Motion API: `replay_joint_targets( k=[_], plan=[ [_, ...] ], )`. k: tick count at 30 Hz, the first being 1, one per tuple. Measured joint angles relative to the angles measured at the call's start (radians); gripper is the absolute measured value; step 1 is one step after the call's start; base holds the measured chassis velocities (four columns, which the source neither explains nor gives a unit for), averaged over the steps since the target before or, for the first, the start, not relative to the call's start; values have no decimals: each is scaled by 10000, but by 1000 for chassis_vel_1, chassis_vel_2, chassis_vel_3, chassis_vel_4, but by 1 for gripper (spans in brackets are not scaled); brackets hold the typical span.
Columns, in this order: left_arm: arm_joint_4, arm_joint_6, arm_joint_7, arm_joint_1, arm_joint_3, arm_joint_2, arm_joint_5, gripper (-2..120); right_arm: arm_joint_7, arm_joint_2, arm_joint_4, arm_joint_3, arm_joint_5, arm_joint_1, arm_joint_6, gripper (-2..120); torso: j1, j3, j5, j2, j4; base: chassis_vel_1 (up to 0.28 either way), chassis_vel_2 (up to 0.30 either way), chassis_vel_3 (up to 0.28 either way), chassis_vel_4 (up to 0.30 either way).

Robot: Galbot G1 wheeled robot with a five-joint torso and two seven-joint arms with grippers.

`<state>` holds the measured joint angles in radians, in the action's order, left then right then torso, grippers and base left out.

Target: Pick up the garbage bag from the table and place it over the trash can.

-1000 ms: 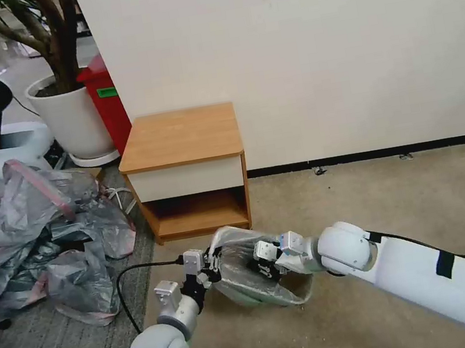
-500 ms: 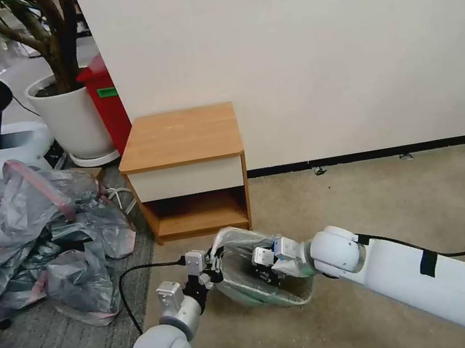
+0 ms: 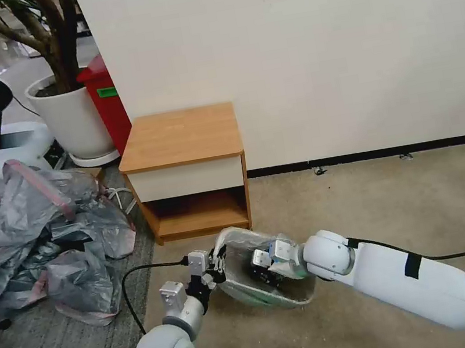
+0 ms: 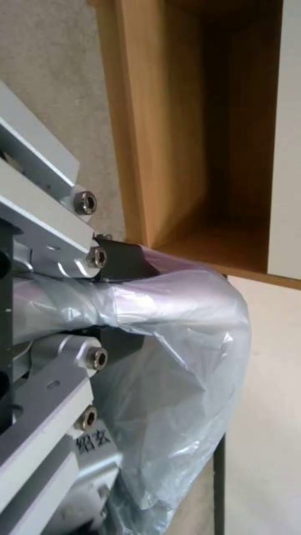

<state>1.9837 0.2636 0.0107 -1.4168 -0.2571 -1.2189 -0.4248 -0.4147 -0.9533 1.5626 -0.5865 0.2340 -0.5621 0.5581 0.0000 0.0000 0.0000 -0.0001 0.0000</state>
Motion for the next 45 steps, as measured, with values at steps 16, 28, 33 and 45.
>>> replay_joint_targets(
  k=[16,28,33,45],
  plan=[
    [4,16,10,-17,5,-101,22,9,342,-524,-517,-215,-284,-5,563,0,0,0,-1,0,0,0,0,0,0],
    [37,23,12,-77,-22,-101,34,9,714,-817,-656,-275,-263,49,948,0,0,0,0,1,1,0,0,0,0],
    [59,26,12,-83,-28,-82,37,9,888,-964,-694,-303,-201,58,1076,0,0,0,-1,1,0,0,0,0,0],
    [82,32,21,-96,-40,-35,33,9,1470,-1160,-726,-374,34,86,1353,0,0,0,0,1,1,0,0,0,0]
  ],
)
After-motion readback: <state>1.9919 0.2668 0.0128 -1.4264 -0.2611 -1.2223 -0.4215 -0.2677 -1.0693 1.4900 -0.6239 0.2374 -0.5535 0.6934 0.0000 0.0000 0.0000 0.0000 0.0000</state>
